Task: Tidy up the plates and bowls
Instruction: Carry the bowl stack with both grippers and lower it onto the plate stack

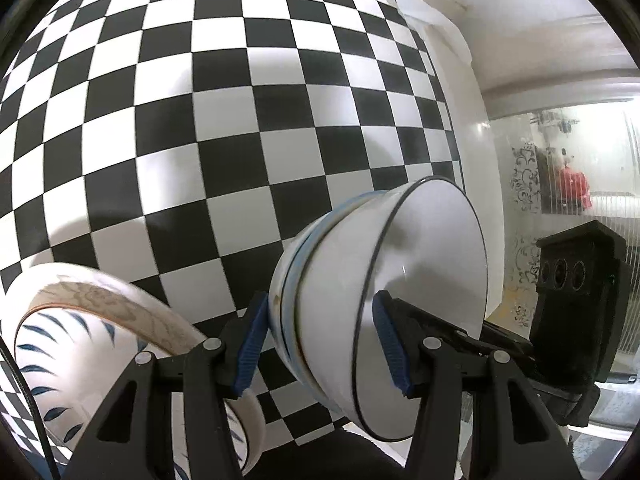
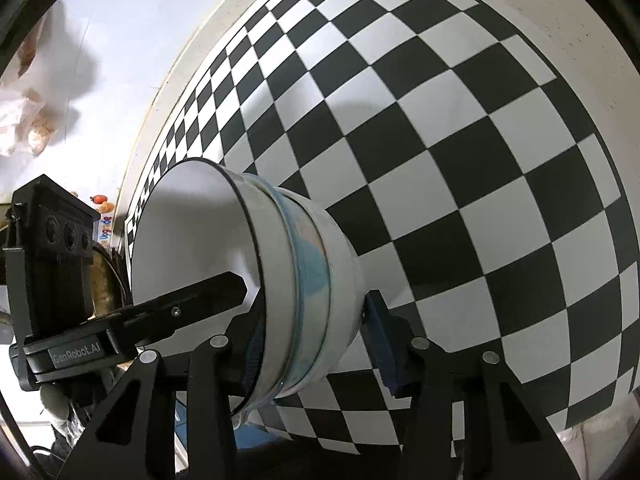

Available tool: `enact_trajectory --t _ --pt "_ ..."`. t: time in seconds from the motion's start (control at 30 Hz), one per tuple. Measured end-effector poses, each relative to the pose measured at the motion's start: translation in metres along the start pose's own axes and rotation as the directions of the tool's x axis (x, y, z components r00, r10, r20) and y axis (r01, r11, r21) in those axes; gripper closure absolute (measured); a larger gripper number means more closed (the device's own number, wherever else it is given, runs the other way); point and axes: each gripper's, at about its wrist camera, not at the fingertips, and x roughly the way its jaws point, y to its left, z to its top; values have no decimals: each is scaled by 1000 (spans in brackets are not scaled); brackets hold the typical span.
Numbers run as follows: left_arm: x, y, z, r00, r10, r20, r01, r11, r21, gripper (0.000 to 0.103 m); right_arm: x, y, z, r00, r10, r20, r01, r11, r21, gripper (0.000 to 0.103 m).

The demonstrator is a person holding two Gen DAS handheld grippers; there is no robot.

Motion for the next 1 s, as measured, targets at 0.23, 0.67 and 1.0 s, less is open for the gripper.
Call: enact_trajectory --t 0.23,0.67,1.0 --pt "-33 3 -9 997 0 71 1 1000 -11 54 7 55 3 1000 3 13 -2 998 -60 55" --pt "-104 57 -56 975 9 224 20 992 -125 54 40 175 -14 999 33 -32 -40 971 -238 55" --pt "-111 122 -91 955 64 291 13 967 -254 54 104 217 -69 992 13 -129 -56 938 -342 57"
